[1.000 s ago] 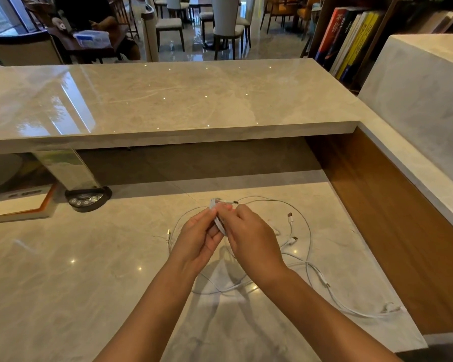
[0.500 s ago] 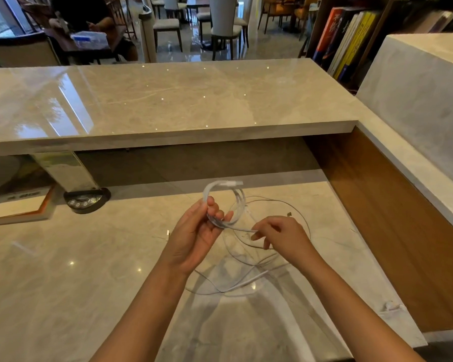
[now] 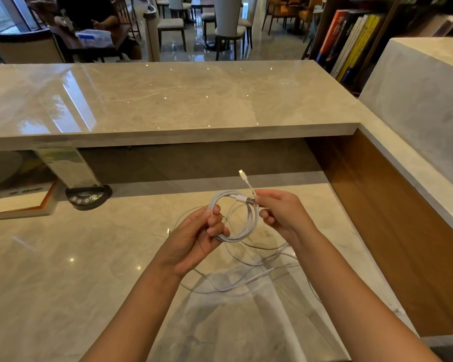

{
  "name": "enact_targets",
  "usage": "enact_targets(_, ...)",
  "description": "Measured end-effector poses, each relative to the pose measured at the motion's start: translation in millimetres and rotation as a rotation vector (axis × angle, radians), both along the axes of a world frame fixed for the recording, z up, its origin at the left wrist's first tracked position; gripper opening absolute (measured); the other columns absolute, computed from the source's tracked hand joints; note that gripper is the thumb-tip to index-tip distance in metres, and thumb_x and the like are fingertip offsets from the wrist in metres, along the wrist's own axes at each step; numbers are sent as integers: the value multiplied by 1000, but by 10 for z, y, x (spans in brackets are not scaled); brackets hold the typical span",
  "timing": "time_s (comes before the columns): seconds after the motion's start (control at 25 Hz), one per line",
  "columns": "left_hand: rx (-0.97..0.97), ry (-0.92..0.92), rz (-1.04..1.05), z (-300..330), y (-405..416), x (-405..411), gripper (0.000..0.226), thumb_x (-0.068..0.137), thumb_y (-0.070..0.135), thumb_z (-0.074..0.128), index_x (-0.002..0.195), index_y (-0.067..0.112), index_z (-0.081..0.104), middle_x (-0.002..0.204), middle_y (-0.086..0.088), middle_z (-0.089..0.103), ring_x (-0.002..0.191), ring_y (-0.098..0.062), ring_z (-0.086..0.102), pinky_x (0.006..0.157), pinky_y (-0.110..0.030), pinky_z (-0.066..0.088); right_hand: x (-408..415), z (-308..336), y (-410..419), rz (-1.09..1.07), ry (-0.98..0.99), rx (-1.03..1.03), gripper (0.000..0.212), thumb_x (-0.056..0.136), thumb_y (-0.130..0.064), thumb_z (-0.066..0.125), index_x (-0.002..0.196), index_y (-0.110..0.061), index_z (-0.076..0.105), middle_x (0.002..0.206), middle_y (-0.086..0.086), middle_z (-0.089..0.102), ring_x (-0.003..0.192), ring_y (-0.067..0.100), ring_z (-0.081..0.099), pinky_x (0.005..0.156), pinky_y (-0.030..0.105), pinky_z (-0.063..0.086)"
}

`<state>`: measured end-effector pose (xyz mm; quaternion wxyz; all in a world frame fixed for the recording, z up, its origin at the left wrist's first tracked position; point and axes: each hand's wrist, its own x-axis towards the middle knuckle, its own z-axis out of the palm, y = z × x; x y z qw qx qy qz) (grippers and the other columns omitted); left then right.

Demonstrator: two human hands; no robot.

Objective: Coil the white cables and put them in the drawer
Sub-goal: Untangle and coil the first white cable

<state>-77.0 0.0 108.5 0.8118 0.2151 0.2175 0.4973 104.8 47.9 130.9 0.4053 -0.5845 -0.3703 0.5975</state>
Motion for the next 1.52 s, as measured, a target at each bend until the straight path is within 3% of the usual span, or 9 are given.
enact_targets(0.24, -54, -8, 2, -42, 6, -104, 27, 56, 14, 88, 74, 9, 69, 56, 3, 51, 44, -4, 47, 63, -24, 56, 192, 267, -40, 519, -407, 273, 25, 87, 0, 57, 101, -14, 72, 60, -1, 66, 46, 10, 52, 46, 19, 45)
enact_targets(0.44, -69, -53, 28, -58, 3, -37, 28, 55, 12, 88, 74, 8, 69, 56, 2, 51, 43, -5, 48, 64, -24, 56, 171, 247, -99, 629, -310, 289, 21, 89, 1, 52, 96, -5, 71, 75, 13, 66, 56, 13, 56, 51, 21, 48)
enact_targets(0.6, -120, -44, 79, -38, -16, 37, 21, 60, 9, 83, 73, 5, 69, 56, 0, 52, 44, -7, 49, 65, -25, 57, 71, 187, -170, 513, -159, 304, 30, 91, -8, 52, 114, -27, 50, 89, 6, 69, 80, 18, 68, 69, 23, 57)
enact_targets(0.76, -197, 4, 212, 21, 9, 126, 20, 92, 8, 43, 82, 4, 59, 55, 0, 50, 44, -6, 47, 63, -24, 57, 50, 116, -237, 541, -198, 410, 55, 88, -9, 57, 113, -52, 32, 103, 3, 61, 94, 14, 62, 76, 17, 52)
enact_targets(0.92, -184, 79, 246, 53, 27, 200, 22, 96, 6, 39, 85, 3, 58, 56, -1, 51, 45, -6, 48, 63, -25, 57, -16, 74, -243, 412, -487, 699, 28, 90, -19, 57, 94, -44, 46, 89, -12, 56, 71, 5, 52, 64, 19, 45)
enact_targets(1.08, -167, 108, 261, 84, 40, 260, 22, 96, 5, 39, 85, 2, 58, 57, -2, 51, 46, -7, 48, 64, -26, 57, -51, -51, -238, 282, -614, 847, 5, 89, -24, 52, 90, -28, 55, 93, -4, 51, 70, 0, 45, 59, 12, 38)
enact_targets(1.24, -136, 190, 276, 103, 28, 278, 20, 95, 4, 41, 86, 2, 59, 58, -2, 51, 47, -8, 49, 64, -25, 57, -37, -26, -216, 120, -548, 780, 17, 87, -16, 62, 83, -31, 56, 108, -7, 40, 90, -13, 41, 77, 4, 37)
enact_targets(1.36, -95, 240, 268, 127, 39, 278, 20, 96, 4, 40, 90, 1, 59, 58, -2, 52, 47, -8, 50, 64, -25, 57, 10, 101, -182, -53, -346, 639, 14, 87, -14, 61, 82, -27, 58, 85, -8, 59, 73, 5, 53, 68, 27, 47)
enact_targets(1.52, -77, 271, 246, 126, 53, 296, 20, 96, 5, 40, 91, 3, 59, 59, 0, 51, 49, -7, 48, 65, -24, 56, 81, 267, -178, -279, -238, 641, 4, 88, -11, 58, 87, -15, 57, 77, -1, 61, 65, 4, 55, 59, 15, 49)
